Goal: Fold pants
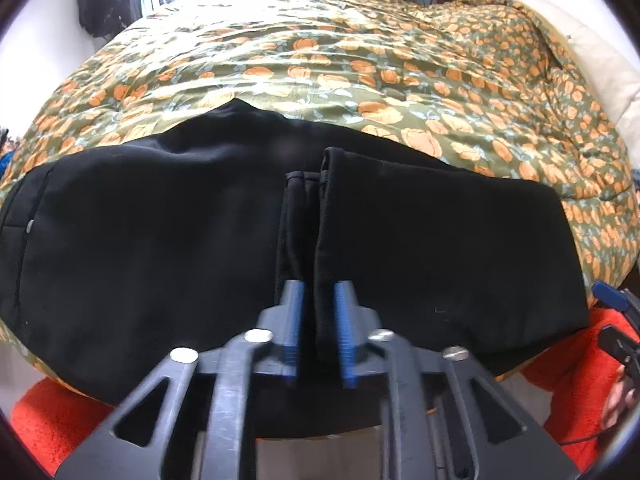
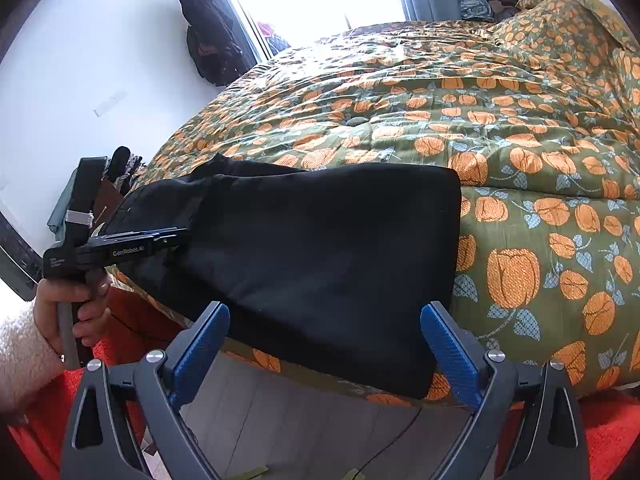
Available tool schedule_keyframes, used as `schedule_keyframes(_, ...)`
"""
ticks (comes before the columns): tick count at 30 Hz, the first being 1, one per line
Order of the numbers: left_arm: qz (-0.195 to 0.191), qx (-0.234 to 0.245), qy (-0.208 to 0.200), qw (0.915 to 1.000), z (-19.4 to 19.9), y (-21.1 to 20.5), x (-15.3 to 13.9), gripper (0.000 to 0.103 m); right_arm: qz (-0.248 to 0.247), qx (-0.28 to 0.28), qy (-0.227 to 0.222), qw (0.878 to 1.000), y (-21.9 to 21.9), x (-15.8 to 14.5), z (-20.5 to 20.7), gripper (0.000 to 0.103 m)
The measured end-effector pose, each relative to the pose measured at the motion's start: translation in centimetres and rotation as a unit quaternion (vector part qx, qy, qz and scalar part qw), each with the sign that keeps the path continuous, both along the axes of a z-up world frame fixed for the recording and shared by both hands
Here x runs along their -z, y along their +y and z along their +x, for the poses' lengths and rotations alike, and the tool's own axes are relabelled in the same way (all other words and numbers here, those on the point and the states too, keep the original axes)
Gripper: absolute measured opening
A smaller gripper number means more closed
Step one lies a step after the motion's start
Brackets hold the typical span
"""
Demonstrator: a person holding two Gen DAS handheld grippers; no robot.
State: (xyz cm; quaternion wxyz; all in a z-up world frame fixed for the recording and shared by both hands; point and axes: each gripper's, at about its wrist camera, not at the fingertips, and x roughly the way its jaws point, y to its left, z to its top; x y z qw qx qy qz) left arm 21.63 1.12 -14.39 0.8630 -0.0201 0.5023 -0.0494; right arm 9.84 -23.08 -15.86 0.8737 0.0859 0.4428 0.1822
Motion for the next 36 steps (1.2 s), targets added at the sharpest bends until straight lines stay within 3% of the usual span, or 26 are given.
schedule_keyframes(6,-0.022,0.013,-0.017,0.9995,-1.7,0.7,-1.6,0.004,0.003,0.002,-0.004,1.000,-0.2,-0.2,-0.1,0.096)
schedule_keyframes(9,-0.009,0.005,0.015,0.9998,-1.2,1.1,0.3,0.004,0.010,0.007,-0.001,1.000,-0.6,-0.1,0.0,0.096)
schedule_keyframes(11,-0.026,-0.012,0.028,0.9992,-1.1,1.5,0.3,0.010,0.016,0.016,0.005,1.000,-0.9,0.1,0.3,0.096)
schedule_keyframes(12,-0.052,-0.017,0.027,0.9981,-1.3,2.0,-0.2,0.021,0.018,0.019,0.006,1.000,-1.1,0.2,0.3,0.096)
schedule_keyframes(13,-0.073,-0.020,0.019,0.9969,-1.5,2.4,-0.9,0.042,0.020,0.023,0.007,1.000,-1.3,0.2,0.3,0.096)
schedule_keyframes(15,-0.077,-0.041,-0.011,0.9961,-1.8,3.3,-2.1,0.068,0.021,0.026,0.004,0.999,-1.5,0.0,0.3,0.096)
schedule_keyframes(16,-0.074,-0.045,-0.014,0.9961,-1.6,3.6,-2.3,0.071,0.022,0.029,0.002,0.999,-1.6,-0.1,0.3,0.096)
schedule_keyframes(23,-0.054,-0.004,0.051,0.9972,1.2,1.2,0.7,0.069,0.039,0.046,0.011,0.998,-2.3,0.3,1.0,0.096)
schedule_keyframes(24,-0.043,0.007,0.054,0.9976,1.2,0.3,1.0,0.065,0.045,0.055,0.003,0.997,-2.7,0.0,1.0,0.096)
schedule_keyframes(25,-0.025,0.017,0.053,0.9982,1.1,-0.6,1.2,0.041,0.053,0.068,-0.009,0.996,-3.5,-0.5,1.0,0.096)
schedule_keyframes(27,-0.003,0.031,0.045,0.9985,0.7,-1.5,1.0,0.017,0.078,0.102,-0.031,0.991,-5.5,-1.6,0.8,0.096)
schedule_keyframes(29,-0.022,0.036,0.039,0.9984,0.3,-1.3,0.4,0.015,0.134,0.144,-0.050,0.979,-8.2,-3.0,0.8,0.096)
schedule_keyframes(31,-0.023,0.031,0.045,0.9982,0.4,-0.8,0.8,0.016,0.207,0.121,-0.060,0.969,-9.1,-4.1,1.5,0.096)
schedule_keyframes(33,-0.031,0.019,0.054,0.9979,0.8,-0.2,1.5,0.020,0.261,0.044,-0.024,0.964,-7.6,-3.3,3.3,0.096)
schedule_keyframes(34,-0.035,0.011,0.054,0.9979,0.9,0.0,1.6,0.026,0.251,0.029,0.006,0.968,-6.6,-2.2,4.1,0.095)
schedule_keyframes(36,-0.035,0.008,0.051,0.9981,0.8,0.1,1.7,0.028,0.175,0.030,0.100,0.979,-4.7,2.1,5.7,0.094)
